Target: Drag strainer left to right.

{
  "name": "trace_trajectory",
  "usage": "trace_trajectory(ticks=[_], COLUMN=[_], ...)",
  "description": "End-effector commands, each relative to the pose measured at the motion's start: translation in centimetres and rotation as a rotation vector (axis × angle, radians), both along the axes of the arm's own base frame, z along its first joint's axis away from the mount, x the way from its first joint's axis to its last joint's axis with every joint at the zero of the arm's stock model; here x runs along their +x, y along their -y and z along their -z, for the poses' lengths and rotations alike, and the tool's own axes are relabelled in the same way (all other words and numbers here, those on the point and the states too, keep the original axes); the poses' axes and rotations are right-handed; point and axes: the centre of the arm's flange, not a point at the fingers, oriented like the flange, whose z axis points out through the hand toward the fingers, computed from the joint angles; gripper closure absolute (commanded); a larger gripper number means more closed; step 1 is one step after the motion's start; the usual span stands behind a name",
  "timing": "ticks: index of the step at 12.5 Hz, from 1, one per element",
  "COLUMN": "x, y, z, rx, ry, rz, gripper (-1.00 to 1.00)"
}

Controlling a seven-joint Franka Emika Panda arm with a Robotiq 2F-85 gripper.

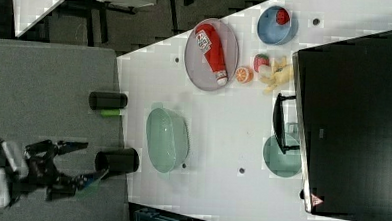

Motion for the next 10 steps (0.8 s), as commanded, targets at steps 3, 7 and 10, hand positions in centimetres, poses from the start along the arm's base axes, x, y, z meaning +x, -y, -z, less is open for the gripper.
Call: trace_trajectory(ticks=[3,7,10], x=[2.7,3.7,4.1], y=[-14.7,-22.9,-26.0], z=[11.5,20.3,27.0], rx=[-0.05,0.014,0.039], ry=[-0.094,-0.133,-0.188], rz=[0.047,0.284,0.515], gripper=[-1.0,-1.0,-1.0])
